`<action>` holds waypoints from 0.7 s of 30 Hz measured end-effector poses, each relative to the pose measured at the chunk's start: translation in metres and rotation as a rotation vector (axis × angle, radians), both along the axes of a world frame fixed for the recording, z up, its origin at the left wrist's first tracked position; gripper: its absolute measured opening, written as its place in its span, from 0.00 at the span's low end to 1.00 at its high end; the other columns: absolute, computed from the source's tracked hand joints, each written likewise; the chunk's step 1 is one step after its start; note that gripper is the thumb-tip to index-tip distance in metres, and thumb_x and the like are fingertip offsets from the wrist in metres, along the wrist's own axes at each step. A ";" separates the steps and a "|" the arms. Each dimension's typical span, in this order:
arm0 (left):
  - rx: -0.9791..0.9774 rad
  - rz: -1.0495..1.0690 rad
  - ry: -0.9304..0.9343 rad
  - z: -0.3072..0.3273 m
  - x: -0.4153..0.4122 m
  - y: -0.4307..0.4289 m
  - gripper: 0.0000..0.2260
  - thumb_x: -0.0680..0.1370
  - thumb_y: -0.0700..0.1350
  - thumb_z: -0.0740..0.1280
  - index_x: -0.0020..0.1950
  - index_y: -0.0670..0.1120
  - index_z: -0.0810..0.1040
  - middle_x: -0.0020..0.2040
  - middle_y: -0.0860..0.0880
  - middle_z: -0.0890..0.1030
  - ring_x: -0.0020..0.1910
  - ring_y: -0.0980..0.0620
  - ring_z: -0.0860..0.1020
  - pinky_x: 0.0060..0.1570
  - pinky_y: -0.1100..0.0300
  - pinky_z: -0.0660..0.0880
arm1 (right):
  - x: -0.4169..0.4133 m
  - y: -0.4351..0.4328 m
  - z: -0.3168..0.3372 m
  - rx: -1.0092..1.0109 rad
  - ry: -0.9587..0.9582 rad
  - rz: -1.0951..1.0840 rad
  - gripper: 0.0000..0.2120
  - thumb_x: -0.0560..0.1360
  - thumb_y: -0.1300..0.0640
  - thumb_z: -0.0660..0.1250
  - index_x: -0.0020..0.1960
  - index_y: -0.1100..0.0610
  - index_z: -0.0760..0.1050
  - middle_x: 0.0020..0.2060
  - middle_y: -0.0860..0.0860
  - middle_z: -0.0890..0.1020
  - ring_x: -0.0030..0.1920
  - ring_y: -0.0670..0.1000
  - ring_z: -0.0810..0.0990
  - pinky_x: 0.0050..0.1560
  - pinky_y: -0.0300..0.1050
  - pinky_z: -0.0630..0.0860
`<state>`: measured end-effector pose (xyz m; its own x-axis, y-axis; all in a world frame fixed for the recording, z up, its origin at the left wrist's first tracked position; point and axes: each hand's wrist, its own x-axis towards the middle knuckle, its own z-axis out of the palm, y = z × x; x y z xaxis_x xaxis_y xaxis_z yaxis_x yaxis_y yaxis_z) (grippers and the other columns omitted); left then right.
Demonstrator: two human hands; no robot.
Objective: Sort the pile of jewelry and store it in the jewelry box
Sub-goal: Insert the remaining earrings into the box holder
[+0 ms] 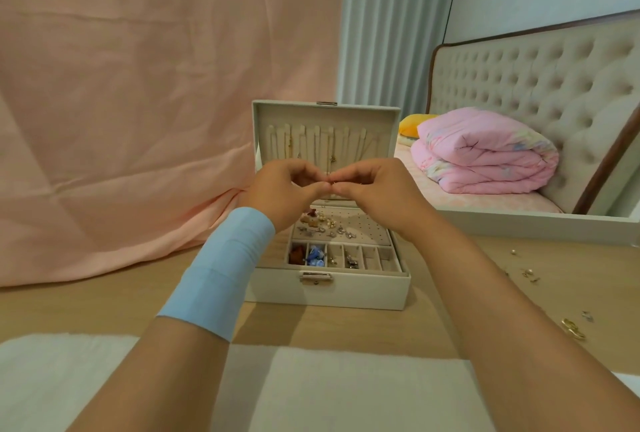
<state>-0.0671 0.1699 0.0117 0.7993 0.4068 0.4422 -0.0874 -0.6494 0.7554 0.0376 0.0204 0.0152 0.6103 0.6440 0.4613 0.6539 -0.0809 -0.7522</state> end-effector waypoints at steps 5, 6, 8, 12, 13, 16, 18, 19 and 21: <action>0.090 0.063 0.019 0.004 0.006 0.002 0.02 0.77 0.49 0.71 0.47 0.52 0.83 0.41 0.56 0.82 0.37 0.59 0.78 0.43 0.63 0.74 | 0.001 0.003 -0.002 0.113 0.087 -0.013 0.10 0.74 0.61 0.76 0.55 0.55 0.86 0.41 0.45 0.86 0.32 0.33 0.79 0.36 0.27 0.73; 0.081 0.040 0.015 0.006 0.007 0.002 0.02 0.77 0.49 0.71 0.46 0.53 0.83 0.41 0.56 0.82 0.38 0.57 0.78 0.44 0.61 0.76 | 0.002 0.004 -0.002 0.119 0.080 -0.026 0.10 0.74 0.60 0.76 0.55 0.55 0.86 0.41 0.44 0.86 0.34 0.34 0.81 0.38 0.26 0.74; 0.048 -0.030 0.006 0.008 0.010 0.002 0.03 0.78 0.47 0.70 0.46 0.55 0.83 0.41 0.55 0.83 0.37 0.55 0.80 0.44 0.60 0.78 | 0.005 0.004 -0.003 0.126 0.054 -0.063 0.10 0.74 0.59 0.76 0.54 0.52 0.86 0.42 0.43 0.87 0.43 0.37 0.84 0.44 0.27 0.77; 0.025 -0.057 -0.002 0.004 0.018 0.001 0.02 0.76 0.46 0.72 0.45 0.53 0.84 0.40 0.55 0.83 0.34 0.57 0.79 0.40 0.64 0.77 | 0.011 0.004 -0.006 0.125 0.017 -0.094 0.07 0.74 0.59 0.76 0.51 0.51 0.87 0.42 0.43 0.87 0.46 0.39 0.84 0.46 0.29 0.78; 0.021 -0.051 -0.006 0.002 0.020 0.000 0.01 0.76 0.47 0.72 0.45 0.53 0.84 0.39 0.55 0.82 0.34 0.57 0.79 0.40 0.64 0.77 | 0.012 0.005 -0.008 0.127 0.018 -0.095 0.07 0.74 0.59 0.75 0.51 0.50 0.87 0.42 0.43 0.87 0.46 0.39 0.84 0.46 0.30 0.78; 0.044 -0.034 -0.008 -0.002 0.023 -0.001 0.02 0.77 0.47 0.71 0.45 0.53 0.83 0.39 0.55 0.82 0.35 0.57 0.78 0.40 0.65 0.75 | 0.013 0.005 -0.011 0.134 0.059 -0.086 0.07 0.75 0.59 0.75 0.49 0.48 0.87 0.42 0.41 0.87 0.47 0.38 0.84 0.47 0.29 0.77; 0.029 -0.044 -0.014 -0.003 0.022 0.001 0.03 0.77 0.46 0.71 0.46 0.54 0.84 0.40 0.56 0.83 0.34 0.58 0.79 0.39 0.66 0.76 | 0.013 0.005 -0.012 0.143 0.096 -0.084 0.08 0.75 0.59 0.75 0.48 0.46 0.86 0.41 0.40 0.87 0.46 0.37 0.84 0.46 0.28 0.77; 0.007 -0.061 -0.010 -0.002 0.021 0.002 0.03 0.77 0.46 0.71 0.47 0.54 0.84 0.41 0.56 0.83 0.34 0.59 0.79 0.38 0.67 0.77 | 0.014 0.006 -0.013 0.151 0.110 -0.093 0.08 0.75 0.59 0.75 0.49 0.46 0.86 0.42 0.40 0.87 0.46 0.37 0.84 0.46 0.28 0.77; -0.009 -0.103 0.014 -0.002 0.020 0.006 0.04 0.77 0.46 0.71 0.49 0.54 0.85 0.42 0.56 0.84 0.33 0.61 0.79 0.39 0.68 0.77 | 0.015 0.006 -0.014 0.159 0.113 -0.128 0.07 0.74 0.58 0.76 0.50 0.47 0.86 0.42 0.41 0.87 0.46 0.37 0.84 0.46 0.30 0.77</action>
<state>-0.0474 0.1759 0.0100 0.8432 0.3257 0.4276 -0.1429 -0.6311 0.7625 0.0523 0.0266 0.0014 0.7361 0.4825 0.4747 0.5566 -0.0323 -0.8302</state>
